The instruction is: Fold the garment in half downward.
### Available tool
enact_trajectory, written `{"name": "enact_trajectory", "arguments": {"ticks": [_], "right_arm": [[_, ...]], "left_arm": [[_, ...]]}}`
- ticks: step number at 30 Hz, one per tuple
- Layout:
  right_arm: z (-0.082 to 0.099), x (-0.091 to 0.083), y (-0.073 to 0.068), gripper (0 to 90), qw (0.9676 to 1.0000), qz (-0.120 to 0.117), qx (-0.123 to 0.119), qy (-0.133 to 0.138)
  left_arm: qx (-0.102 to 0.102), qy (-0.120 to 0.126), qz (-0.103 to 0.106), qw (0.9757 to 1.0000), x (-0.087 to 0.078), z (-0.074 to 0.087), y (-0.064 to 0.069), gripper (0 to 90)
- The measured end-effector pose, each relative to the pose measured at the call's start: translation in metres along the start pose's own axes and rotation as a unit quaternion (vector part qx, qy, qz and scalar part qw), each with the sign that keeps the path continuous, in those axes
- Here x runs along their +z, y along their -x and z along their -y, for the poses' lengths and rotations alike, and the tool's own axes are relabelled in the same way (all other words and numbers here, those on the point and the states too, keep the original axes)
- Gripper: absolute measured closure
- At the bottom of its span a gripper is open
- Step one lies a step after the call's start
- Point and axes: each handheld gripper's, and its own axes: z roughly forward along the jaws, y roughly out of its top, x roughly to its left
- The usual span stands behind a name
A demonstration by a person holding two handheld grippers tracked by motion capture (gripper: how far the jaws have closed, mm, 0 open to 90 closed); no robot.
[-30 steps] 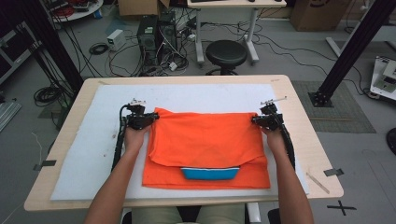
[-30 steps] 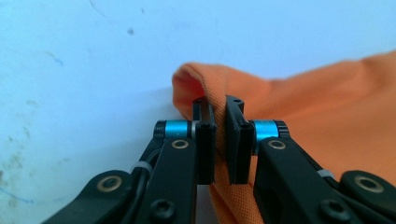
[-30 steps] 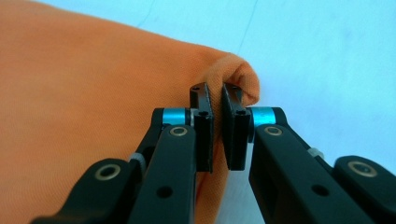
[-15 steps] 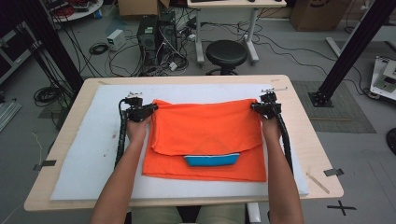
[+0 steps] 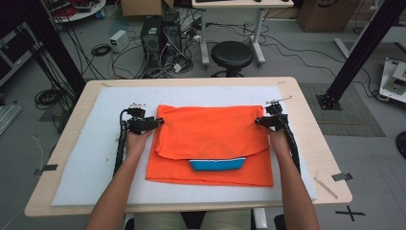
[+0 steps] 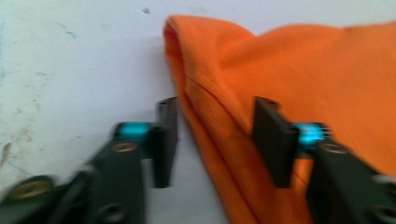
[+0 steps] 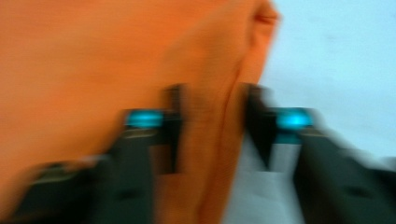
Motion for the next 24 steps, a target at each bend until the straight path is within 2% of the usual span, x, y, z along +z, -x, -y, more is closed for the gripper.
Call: {"name": "enact_trajectory", "arguments": {"ticks": [1,2,3,5,6,10,12,13,14,15,16,18,19,24], "right_arm": [[-0.001,0.001,-0.003,83.9,0.9998,0.011,-0.015,-0.002],[-0.002,0.001,-0.003,84.5,0.9998,0.012,-0.019,-0.003],[-0.003,0.001,-0.002,84.9,0.9998,0.011,-0.018,0.000],[-0.005,0.003,0.002,85.3,0.9992,0.032,-0.020,0.013],[-0.006,0.003,0.003,85.4,0.9991,0.034,-0.015,0.020],[-0.015,0.007,0.005,85.3,0.9971,0.057,-0.011,0.048],[-0.018,0.009,0.007,84.3,0.9968,0.051,0.003,0.062],[-0.017,0.009,0.009,80.8,0.9968,0.043,0.014,0.066],[-0.016,0.008,0.010,73.3,0.9970,0.031,0.023,0.067],[-0.014,0.006,0.011,63.0,0.9969,0.032,0.025,0.068],[-0.013,0.003,0.011,60.0,0.9969,0.036,0.020,0.067],[-0.006,-0.006,0.009,56.7,0.9959,0.037,0.010,0.082],[-0.003,-0.012,0.007,56.2,0.9954,0.037,0.007,0.088],[0.018,-0.034,-0.003,56.3,0.9948,0.029,-0.024,0.095]], "left_arm": [[0.007,0.000,0.000,1.0000,0.000,0.000,0.003,78.0],[0.004,0.000,-0.010,0.9999,0.000,0.000,0.006,84.2],[-0.003,0.001,-0.014,0.9999,0.000,-0.001,0.007,85.1],[-0.025,0.010,-0.021,0.9994,0.000,-0.001,0.007,85.7],[-0.036,0.019,-0.025,0.9988,0.001,-0.002,0.007,85.8],[-0.048,0.028,-0.033,0.9979,0.008,-0.008,0.008,85.7],[-0.051,0.041,-0.027,0.9975,0.009,-0.009,0.006,84.9],[-0.053,0.042,-0.024,0.9974,0.008,-0.009,0.005,80.3],[-0.051,0.040,-0.022,0.9976,0.007,-0.008,0.003,70.9],[-0.050,0.041,-0.023,0.9976,0.005,-0.007,0.002,63.1],[-0.049,0.043,-0.021,0.9977,0.002,-0.006,0.001,58.6],[-0.050,0.047,-0.016,0.9975,-0.005,-0.003,-0.001,52.2],[-0.043,0.049,-0.013,0.9978,-0.011,-0.001,0.000,50.4],[-0.021,0.054,0.010,0.9982,-0.030,0.008,0.005,47.5]]}}
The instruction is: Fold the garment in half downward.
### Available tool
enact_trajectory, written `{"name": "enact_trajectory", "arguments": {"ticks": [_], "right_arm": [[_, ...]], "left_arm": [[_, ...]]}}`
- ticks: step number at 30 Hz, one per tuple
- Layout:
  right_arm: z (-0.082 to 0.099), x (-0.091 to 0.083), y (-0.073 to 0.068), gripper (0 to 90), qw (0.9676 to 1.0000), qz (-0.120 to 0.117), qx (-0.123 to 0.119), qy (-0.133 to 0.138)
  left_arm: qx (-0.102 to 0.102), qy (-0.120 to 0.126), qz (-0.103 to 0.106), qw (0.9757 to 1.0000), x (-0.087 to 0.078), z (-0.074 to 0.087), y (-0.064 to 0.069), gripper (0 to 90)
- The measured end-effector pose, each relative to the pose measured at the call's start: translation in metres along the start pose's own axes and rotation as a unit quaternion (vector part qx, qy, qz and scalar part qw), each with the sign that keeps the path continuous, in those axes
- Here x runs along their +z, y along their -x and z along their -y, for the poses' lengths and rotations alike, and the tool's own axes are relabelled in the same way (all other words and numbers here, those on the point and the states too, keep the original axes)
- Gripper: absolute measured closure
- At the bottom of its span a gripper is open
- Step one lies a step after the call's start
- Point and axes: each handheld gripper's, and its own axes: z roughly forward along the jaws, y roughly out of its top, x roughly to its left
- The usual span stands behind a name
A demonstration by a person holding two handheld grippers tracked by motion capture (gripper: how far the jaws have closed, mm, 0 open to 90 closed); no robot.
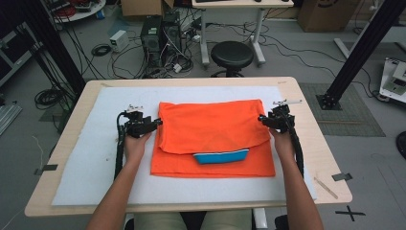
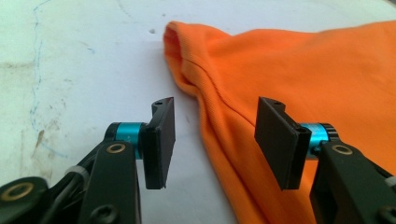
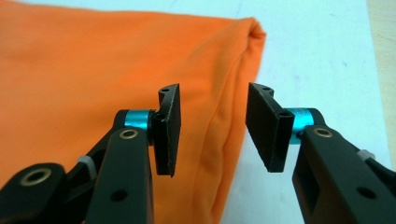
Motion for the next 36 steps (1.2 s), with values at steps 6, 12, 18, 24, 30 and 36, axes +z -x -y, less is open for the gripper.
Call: {"name": "enact_trajectory", "arguments": {"ticks": [6,12,18,24,30,36], "right_arm": [[0.022,-0.020,-0.011,54.1,0.9997,-0.003,-0.019,-0.011],[0.045,-0.026,-0.014,59.2,0.9997,0.000,-0.013,-0.022],[0.058,-0.023,-0.017,63.5,0.9995,0.000,0.000,-0.033],[0.056,-0.024,-0.025,79.2,0.9990,0.010,-0.022,-0.038],[0.056,-0.026,-0.030,81.0,0.9979,0.028,-0.047,-0.034],[0.056,-0.027,-0.031,80.6,0.9974,0.032,-0.055,-0.032]], "left_arm": [[0.032,-0.012,0.024,0.9991,-0.016,0.015,0.013,47.5],[0.042,-0.015,0.040,0.9982,-0.033,0.032,0.021,52.3],[0.046,-0.027,0.054,0.9971,-0.038,0.043,0.026,55.1],[0.045,-0.021,0.069,0.9963,-0.044,0.047,0.032,55.9],[0.041,-0.014,0.090,0.9950,-0.046,0.046,0.034,53.5],[0.079,-0.058,0.067,0.9929,-0.034,0.047,0.045,54.8]]}}
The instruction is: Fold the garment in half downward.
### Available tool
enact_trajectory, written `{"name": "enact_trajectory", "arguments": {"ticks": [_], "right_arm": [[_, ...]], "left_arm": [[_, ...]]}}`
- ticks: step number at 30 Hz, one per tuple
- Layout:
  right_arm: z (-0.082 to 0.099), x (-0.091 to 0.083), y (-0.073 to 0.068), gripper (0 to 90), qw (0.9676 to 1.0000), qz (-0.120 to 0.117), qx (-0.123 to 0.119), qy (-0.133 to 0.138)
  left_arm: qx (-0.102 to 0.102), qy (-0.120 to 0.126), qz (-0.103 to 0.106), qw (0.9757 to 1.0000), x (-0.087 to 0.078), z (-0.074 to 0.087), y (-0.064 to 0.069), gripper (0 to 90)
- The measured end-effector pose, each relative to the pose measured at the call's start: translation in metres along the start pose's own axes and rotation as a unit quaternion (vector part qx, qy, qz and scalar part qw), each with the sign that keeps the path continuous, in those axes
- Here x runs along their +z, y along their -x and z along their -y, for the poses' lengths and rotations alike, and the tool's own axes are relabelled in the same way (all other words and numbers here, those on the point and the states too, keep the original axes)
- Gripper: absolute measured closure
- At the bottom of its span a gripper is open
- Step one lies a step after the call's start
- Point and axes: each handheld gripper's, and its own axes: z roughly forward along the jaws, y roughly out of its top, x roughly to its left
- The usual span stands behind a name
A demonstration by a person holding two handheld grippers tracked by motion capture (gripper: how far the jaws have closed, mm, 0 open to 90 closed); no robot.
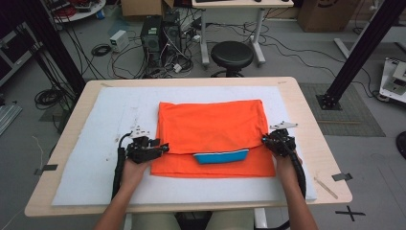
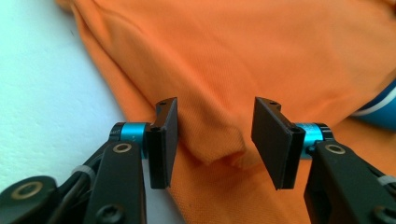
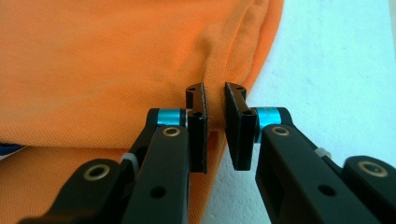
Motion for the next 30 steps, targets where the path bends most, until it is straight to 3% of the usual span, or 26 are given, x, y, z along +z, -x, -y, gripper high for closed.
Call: {"name": "enact_trajectory", "arguments": {"ticks": [2,4,6,9,12,13,19,24,30], "right_arm": [[-0.001,0.000,0.000,80.6,1.0000,0.003,-0.007,0.000],[-0.002,-0.002,0.001,80.3,1.0000,0.000,-0.004,0.002],[-0.006,-0.004,0.005,73.3,0.9995,-0.019,0.023,0.008],[-0.009,-0.007,0.009,72.9,0.9990,-0.025,0.036,0.010],[-0.011,-0.001,0.008,71.6,0.9988,-0.032,0.029,-0.023],[-0.011,0.002,0.006,78.3,0.9990,-0.027,0.017,-0.032],[-0.011,-0.008,0.002,83.7,0.9997,-0.021,0.002,-0.013],[-0.014,-0.026,0.005,83.6,0.9997,-0.022,0.003,-0.005],[-0.013,-0.050,-0.002,83.6,0.9992,-0.035,-0.017,-0.006]], "left_arm": [[0.021,-0.010,-0.015,0.9996,0.002,-0.001,0.006,66.3],[0.029,-0.008,-0.021,0.9993,0.002,-0.001,0.008,76.6],[0.023,0.000,-0.019,0.9996,0.001,-0.001,0.007,81.1],[0.021,0.006,-0.019,0.9996,0.001,-0.001,0.007,82.9],[0.020,0.012,-0.019,0.9995,0.000,-0.001,0.007,83.6],[0.018,0.015,-0.018,0.9996,-0.001,-0.001,0.006,83.7],[0.001,0.037,0.002,0.9993,-0.012,-0.005,0.001,84.1],[-0.012,0.049,0.022,0.9985,-0.024,-0.009,-0.007,84.0],[-0.026,0.053,0.053,0.9968,-0.037,-0.008,-0.014,84.0]]}}
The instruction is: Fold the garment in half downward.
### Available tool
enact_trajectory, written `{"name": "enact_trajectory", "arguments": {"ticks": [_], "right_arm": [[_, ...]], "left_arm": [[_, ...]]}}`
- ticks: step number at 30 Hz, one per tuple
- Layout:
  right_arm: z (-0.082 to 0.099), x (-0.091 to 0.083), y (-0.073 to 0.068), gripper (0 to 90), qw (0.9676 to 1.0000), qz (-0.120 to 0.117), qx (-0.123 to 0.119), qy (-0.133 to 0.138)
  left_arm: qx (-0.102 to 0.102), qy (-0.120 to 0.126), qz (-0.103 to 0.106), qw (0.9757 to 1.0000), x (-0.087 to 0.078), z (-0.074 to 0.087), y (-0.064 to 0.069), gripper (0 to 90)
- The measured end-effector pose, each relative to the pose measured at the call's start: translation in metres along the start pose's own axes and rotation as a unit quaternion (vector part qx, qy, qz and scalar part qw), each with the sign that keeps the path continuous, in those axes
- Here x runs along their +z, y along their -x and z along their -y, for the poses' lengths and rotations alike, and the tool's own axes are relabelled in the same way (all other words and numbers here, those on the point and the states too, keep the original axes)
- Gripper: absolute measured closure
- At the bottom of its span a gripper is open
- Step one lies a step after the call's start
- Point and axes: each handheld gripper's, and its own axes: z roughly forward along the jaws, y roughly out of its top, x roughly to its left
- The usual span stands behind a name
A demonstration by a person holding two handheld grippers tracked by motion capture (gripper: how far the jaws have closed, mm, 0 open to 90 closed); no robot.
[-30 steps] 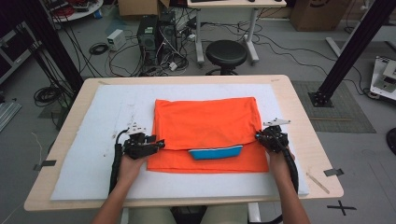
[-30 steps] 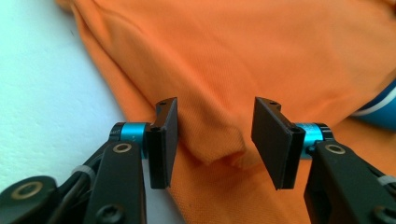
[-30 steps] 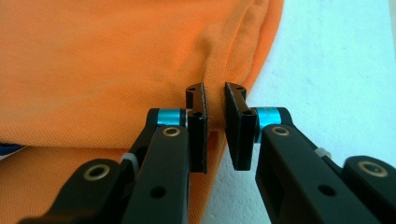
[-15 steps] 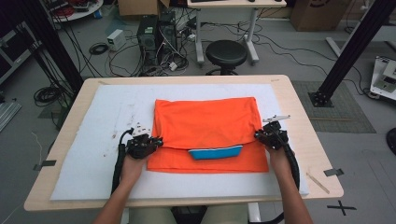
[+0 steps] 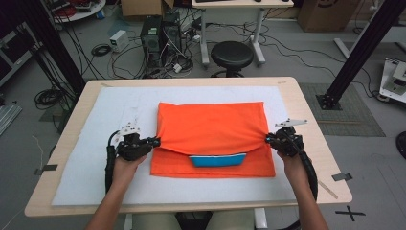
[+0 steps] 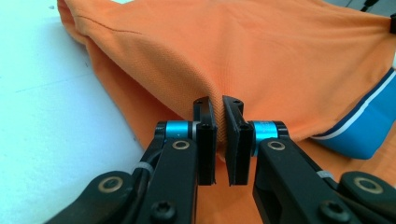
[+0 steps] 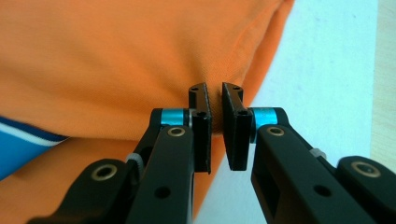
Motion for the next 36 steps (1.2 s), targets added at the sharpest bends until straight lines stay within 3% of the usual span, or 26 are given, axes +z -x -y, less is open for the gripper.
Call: {"name": "enact_trajectory", "arguments": {"ticks": [4,8,9,10,11,12,14,16,18,23,25,28,30,32,33,34,35,36], "right_arm": [[0.005,-0.015,-0.006,83.5,0.9999,-0.010,-0.002,0.007],[0.012,-0.016,-0.008,82.4,0.9997,-0.019,0.002,-0.014],[0.014,-0.013,-0.008,80.4,0.9993,-0.026,0.007,-0.026],[0.016,-0.011,-0.007,75.3,0.9991,-0.028,0.011,-0.030],[0.018,-0.009,-0.005,70.0,0.9992,-0.026,0.016,-0.026],[0.018,-0.010,-0.003,66.7,0.9994,-0.021,0.025,-0.012],[0.017,-0.011,0.002,60.8,0.9989,-0.018,0.041,0.012],[0.012,-0.009,0.010,53.6,0.9978,0.001,0.057,0.034],[0.008,-0.003,0.018,52.0,0.9969,0.010,0.068,0.039],[-0.001,0.031,0.036,46.0,0.9945,0.008,0.104,0.017],[-0.003,0.043,0.037,43.5,0.9939,0.003,0.110,0.001],[-0.004,0.056,0.034,42.8,0.9931,-0.020,0.115,-0.009],[-0.004,0.062,0.033,44.4,0.9924,-0.030,0.118,-0.018],[-0.003,0.066,0.031,48.9,0.9936,-0.021,0.107,-0.029],[-0.004,0.066,0.031,58.3,0.9941,-0.020,0.103,-0.029],[-0.004,0.065,0.032,75.0,0.9935,-0.040,0.103,-0.027],[-0.005,0.065,0.032,80.3,0.9937,-0.053,0.095,-0.027],[-0.005,0.064,0.031,84.8,0.9945,-0.050,0.088,-0.028]], "left_arm": [[-0.020,-0.001,0.016,0.9997,-0.009,0.002,-0.006,84.0],[-0.020,-0.043,0.017,0.9987,-0.006,0.011,-0.004,82.7],[-0.018,-0.050,0.010,0.9986,-0.005,0.014,-0.004,78.9],[-0.024,-0.051,-0.001,0.9984,-0.005,0.015,-0.005,67.6],[-0.033,-0.044,-0.020,0.9983,-0.006,0.015,-0.007,54.9],[-0.033,-0.035,-0.034,0.9982,-0.008,0.014,-0.009,47.9],[-0.039,-0.019,-0.053,0.9976,-0.011,0.011,-0.013,44.9],[-0.048,-0.008,-0.059,0.9971,-0.010,0.008,-0.017,40.8],[-0.056,-0.001,-0.067,0.9961,-0.004,0.005,-0.021,40.6],[-0.076,-0.036,-0.053,0.9951,0.020,0.006,-0.026,37.6],[-0.065,-0.050,-0.060,0.9949,0.028,0.010,-0.022,37.6],[-0.052,-0.046,-0.073,0.9949,0.029,0.011,-0.017,38.3],[-0.050,-0.047,-0.077,0.9947,0.028,0.012,-0.015,41.0],[-0.043,-0.044,-0.083,0.9946,0.027,0.015,-0.012,43.8],[-0.039,-0.044,-0.085,0.9946,0.026,0.015,-0.009,46.5],[-0.033,-0.047,-0.087,0.9946,0.026,0.016,-0.007,48.9],[-0.027,-0.048,-0.090,0.9944,0.027,0.016,-0.004,50.7],[-0.025,-0.049,-0.092,0.9942,0.027,0.017,-0.003,51.4]]}}
